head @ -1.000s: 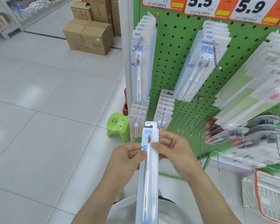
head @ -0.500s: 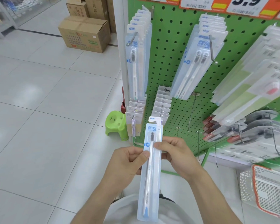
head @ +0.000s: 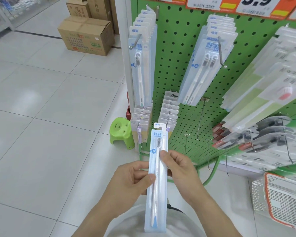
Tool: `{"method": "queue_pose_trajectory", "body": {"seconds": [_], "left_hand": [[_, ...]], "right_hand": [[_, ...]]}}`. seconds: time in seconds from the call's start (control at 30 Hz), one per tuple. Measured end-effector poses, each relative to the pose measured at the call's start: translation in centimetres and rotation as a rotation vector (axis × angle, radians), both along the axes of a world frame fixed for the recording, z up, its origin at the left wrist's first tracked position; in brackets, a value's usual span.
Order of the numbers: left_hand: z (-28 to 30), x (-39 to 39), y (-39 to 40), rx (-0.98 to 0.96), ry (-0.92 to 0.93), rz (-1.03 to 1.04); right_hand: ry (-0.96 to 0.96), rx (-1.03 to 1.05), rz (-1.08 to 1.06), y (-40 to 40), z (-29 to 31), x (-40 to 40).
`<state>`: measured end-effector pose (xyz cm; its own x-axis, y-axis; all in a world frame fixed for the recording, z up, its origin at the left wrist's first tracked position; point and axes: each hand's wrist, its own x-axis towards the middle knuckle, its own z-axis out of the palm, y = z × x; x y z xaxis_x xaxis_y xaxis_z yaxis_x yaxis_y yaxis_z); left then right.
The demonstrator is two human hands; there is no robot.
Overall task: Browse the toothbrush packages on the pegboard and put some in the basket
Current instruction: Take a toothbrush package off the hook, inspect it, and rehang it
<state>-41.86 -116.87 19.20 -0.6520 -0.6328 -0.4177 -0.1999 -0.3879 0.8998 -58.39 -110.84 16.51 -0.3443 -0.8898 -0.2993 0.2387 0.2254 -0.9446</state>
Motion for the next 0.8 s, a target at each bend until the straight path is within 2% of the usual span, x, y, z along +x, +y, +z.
{"method": "queue_pose_trajectory", "body": {"seconds": [0.17, 0.3, 0.37, 0.6, 0.8], "left_hand": [[-0.1, -0.3, 0.0, 0.004, -0.057, 0.136], [-0.5, -0.3, -0.2, -0.033, -0.138, -0.014], [-0.5, -0.5, 0.0, -0.013, -0.114, -0.015], [-0.4, -0.9, 0.1, -0.052, -0.037, 0.13], [0.2, -0.5, 0.1, -0.081, -0.035, 0.055]], "right_hand": [[0.09, -0.078, 0.06, 0.0, 0.3, 0.1], [0.118, -0.093, -0.169, -0.7, 1.0, -0.9], [0.1, -0.09, -0.23, -1.0, 1.2, -1.5], [0.003, -0.194, 0.062, -0.4, 2.6, -2.2], [0.097, -0.17, -0.109, -0.7, 2.5, -2.1]]}}
